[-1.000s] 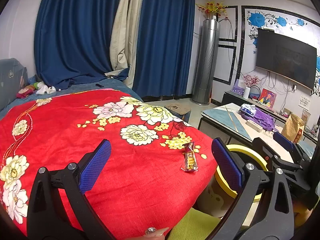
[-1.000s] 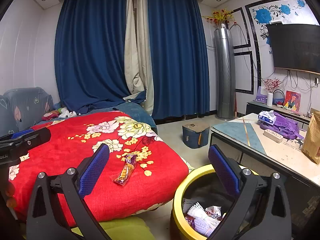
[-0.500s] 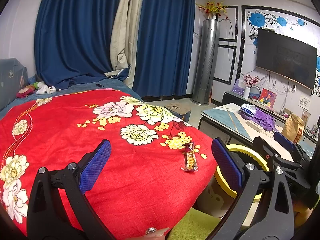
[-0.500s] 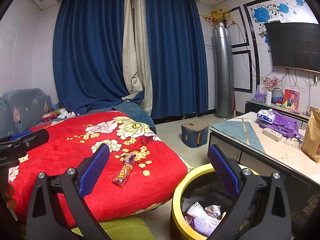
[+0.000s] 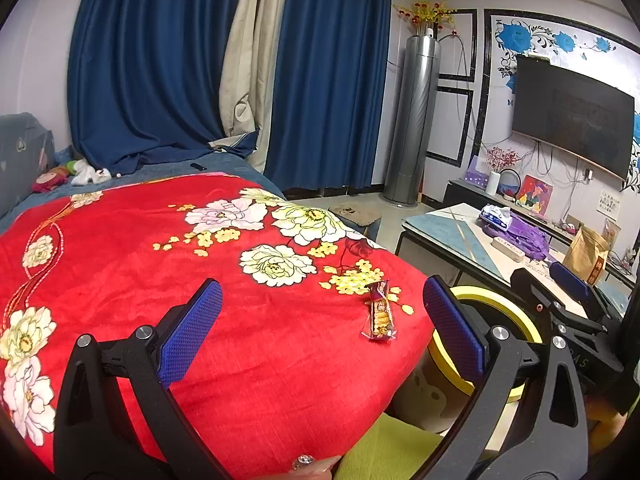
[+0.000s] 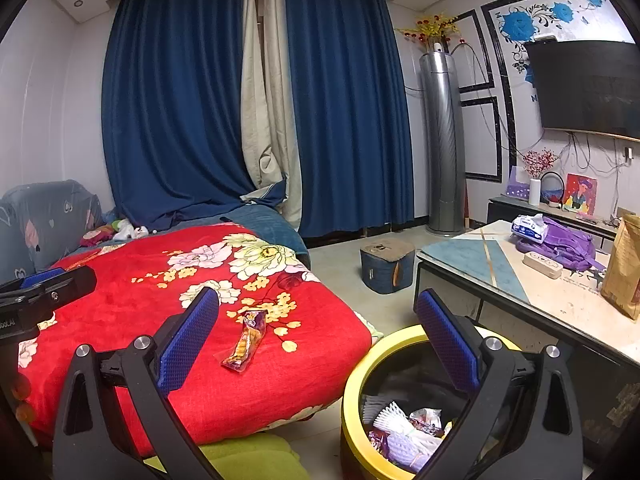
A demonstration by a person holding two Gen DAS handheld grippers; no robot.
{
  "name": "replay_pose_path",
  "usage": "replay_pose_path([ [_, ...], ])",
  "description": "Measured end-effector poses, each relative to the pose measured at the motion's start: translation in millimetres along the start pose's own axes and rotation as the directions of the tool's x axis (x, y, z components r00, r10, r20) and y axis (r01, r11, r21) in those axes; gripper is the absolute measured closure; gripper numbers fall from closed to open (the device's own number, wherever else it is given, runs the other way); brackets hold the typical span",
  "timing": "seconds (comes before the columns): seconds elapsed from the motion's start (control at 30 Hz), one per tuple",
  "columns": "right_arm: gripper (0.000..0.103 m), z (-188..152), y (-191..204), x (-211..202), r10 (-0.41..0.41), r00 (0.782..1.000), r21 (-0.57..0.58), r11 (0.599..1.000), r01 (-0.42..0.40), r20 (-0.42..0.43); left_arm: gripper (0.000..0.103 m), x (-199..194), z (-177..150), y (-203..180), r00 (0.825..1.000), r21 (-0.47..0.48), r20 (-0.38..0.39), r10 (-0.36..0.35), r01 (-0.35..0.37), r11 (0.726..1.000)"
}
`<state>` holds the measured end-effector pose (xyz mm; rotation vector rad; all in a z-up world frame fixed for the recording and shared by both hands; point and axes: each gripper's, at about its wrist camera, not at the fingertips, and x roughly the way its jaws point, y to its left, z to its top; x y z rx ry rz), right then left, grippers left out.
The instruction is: Collect trash
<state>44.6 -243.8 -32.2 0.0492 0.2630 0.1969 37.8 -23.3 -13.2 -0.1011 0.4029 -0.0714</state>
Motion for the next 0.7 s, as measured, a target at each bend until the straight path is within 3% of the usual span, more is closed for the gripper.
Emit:
replay_pose_path([
  [0.37,0.006,6,5,1,-0.009,1.000,-0.016,1.000,0.009,0.002,0.011,11,-7,3,0.998,-0.021,-0.056,0.021,-0.022,1.000],
  [0.53,0.006,23,29,18,0.061,0.997,-0.045,0.997,-0.063,-0.053,0.011,12,0,41,0.992,-0.119,-0.114,0.051,-0.065,0.991],
  [0.57,0.006,30,43,28,0.099,0.992,-0.047,0.994,-0.102,-0.075,0.011,10,1,61,0.987,-0.144,-0.142,0.069,-0.089,0.985],
  [0.63,0.006,40,79,47,0.169,0.978,-0.063,0.982,-0.177,-0.125,0.011,-1,1,104,0.970,-0.175,-0.169,0.173,-0.202,0.964],
  [0.7,0.006,46,140,75,0.246,0.942,-0.115,0.954,-0.277,-0.227,0.011,-21,-3,160,0.921,-0.202,-0.191,0.340,-0.376,0.904],
])
